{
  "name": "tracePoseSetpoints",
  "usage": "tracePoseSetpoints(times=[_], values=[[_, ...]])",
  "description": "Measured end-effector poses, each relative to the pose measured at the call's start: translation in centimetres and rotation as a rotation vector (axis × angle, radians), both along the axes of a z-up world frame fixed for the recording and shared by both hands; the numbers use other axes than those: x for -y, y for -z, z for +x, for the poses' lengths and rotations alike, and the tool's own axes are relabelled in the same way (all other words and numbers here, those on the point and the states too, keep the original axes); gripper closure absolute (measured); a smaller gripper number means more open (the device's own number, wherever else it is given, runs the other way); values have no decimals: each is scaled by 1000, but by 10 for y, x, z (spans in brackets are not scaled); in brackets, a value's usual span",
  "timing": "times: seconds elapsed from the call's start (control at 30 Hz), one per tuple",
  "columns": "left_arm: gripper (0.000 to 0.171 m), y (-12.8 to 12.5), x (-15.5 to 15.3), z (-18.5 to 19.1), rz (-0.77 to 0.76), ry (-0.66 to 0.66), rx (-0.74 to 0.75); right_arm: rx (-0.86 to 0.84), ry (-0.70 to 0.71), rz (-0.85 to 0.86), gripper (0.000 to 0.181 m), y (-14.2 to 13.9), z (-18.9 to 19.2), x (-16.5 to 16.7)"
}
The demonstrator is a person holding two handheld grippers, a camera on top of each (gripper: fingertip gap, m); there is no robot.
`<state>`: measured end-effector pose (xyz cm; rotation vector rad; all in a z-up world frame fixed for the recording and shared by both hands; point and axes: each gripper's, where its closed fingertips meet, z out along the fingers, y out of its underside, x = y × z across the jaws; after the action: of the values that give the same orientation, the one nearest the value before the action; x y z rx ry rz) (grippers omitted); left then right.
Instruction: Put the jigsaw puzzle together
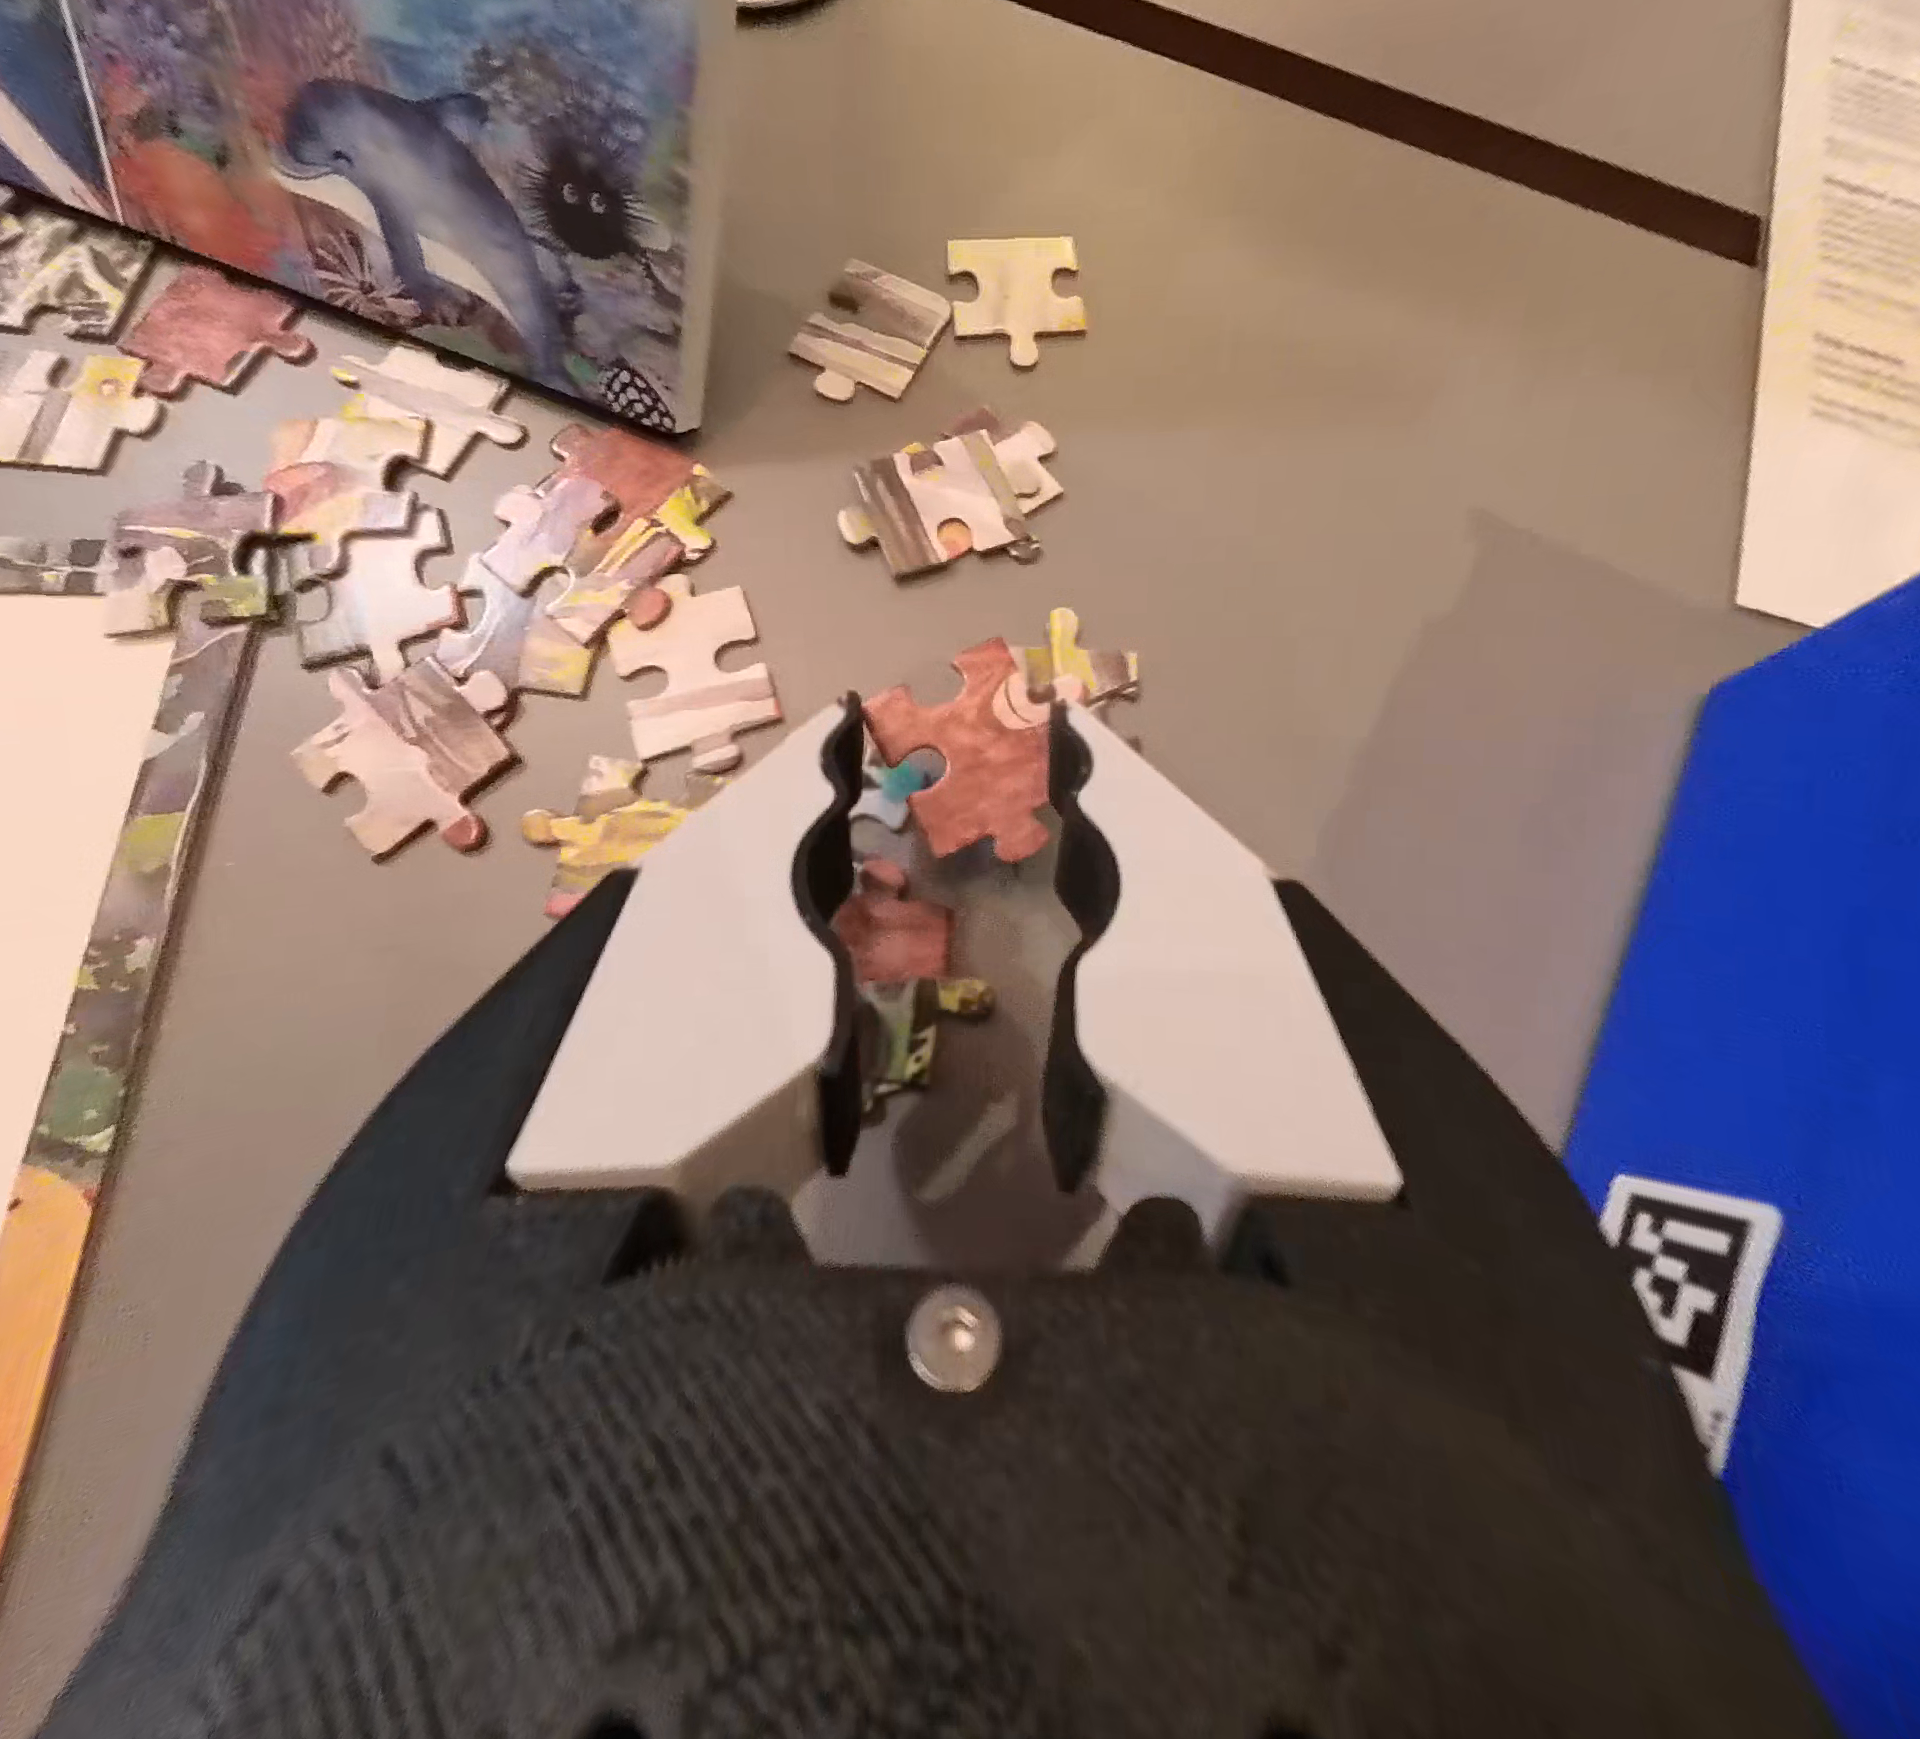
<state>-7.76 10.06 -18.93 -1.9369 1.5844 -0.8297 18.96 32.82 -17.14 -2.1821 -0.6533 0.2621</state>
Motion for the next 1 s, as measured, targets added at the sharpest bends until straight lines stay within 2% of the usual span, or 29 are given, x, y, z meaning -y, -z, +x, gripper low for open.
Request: tracePoseSetpoints(times=[0.1,0.2,0.33,0.47,0.6,0.73,1.0], values=[[159,-16,-15,-3,-16,-95,79,-11,-11,25,137,-6,-5,0],[153,-33,-32,-14,-66,-191,193,-61,-77,97,134,-32,-26,12],[145,-18,-56,-34,11,-310,96,-208,-269,116,139,-55,-76,48],[142,-12,-58,-33,79,-311,43,-315,-489,-25,134,-40,-133,98],[142,-7,-57,-32,69,-300,38,-169,-579,-84,130,-7,-155,121],[144,-1,-65,-38,106,-333,-8,-22,-593,-104,130,17,-156,128],[144,3,-68,-41,137,-341,-49,68,-532,-36,126,17,-142,113]])
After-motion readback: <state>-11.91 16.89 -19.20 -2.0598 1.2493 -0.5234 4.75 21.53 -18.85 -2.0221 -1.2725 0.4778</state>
